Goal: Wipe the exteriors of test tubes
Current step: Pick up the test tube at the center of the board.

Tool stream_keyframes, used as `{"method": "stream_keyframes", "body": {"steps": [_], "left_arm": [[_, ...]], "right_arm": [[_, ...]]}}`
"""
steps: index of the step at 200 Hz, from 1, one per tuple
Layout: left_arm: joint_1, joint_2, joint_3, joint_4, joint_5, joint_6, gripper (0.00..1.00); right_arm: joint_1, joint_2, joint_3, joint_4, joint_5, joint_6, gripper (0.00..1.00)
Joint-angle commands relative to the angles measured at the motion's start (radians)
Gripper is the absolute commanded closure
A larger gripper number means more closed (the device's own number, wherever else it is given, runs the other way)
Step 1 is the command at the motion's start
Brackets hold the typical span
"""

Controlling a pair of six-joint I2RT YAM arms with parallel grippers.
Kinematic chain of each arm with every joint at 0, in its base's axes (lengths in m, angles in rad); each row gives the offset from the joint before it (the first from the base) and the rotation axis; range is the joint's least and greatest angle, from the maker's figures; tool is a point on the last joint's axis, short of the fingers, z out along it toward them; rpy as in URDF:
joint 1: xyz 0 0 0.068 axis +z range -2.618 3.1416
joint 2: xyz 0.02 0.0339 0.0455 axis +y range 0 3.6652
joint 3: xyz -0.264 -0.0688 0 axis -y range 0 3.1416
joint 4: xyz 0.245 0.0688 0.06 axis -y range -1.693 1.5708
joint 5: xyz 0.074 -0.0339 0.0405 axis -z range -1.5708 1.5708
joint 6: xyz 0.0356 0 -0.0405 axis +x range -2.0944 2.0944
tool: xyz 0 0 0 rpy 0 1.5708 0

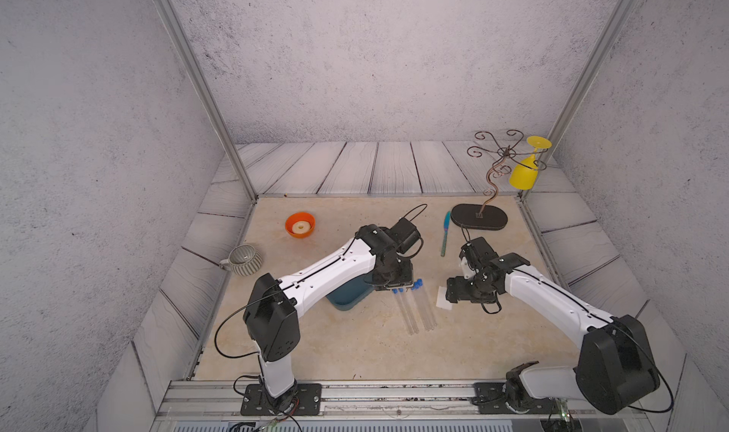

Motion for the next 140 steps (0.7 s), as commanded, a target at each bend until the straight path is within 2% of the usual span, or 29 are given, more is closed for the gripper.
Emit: {"method": "stream_keyframes", "body": {"steps": [1, 54, 79, 126, 140], "left_arm": [[-0.02, 0.02, -0.014, 0.062, 0.013, -0.054, 0.38], [-0.026, 0.038, -0.164, 0.185, 0.032, -0.144, 0.4], [-0.025, 0.066, -0.183, 0.222, 0.029, -0.151, 0.48], [-0.027, 0.154, -0.19, 0.249, 0.029, -0.163, 0.54], [-0.026, 0.166, -0.195, 0.237, 0.028, -0.166, 0.6]], "right_arm": [[0.01, -0.03, -0.036, 0.03, -0.008, 0.044, 0.14], [0.012, -0.045, -0.053, 0.045, 0.005, 0.048, 0.12], [0.013, -0.044, -0.066, 0.056, 0.007, 0.056, 0.12], [0.012, -0.059, -0.097, 0.065, 0.007, 0.067, 0.11], [0.012, -0.066, -0.1, 0.062, 0.01, 0.067, 0.11]]}}
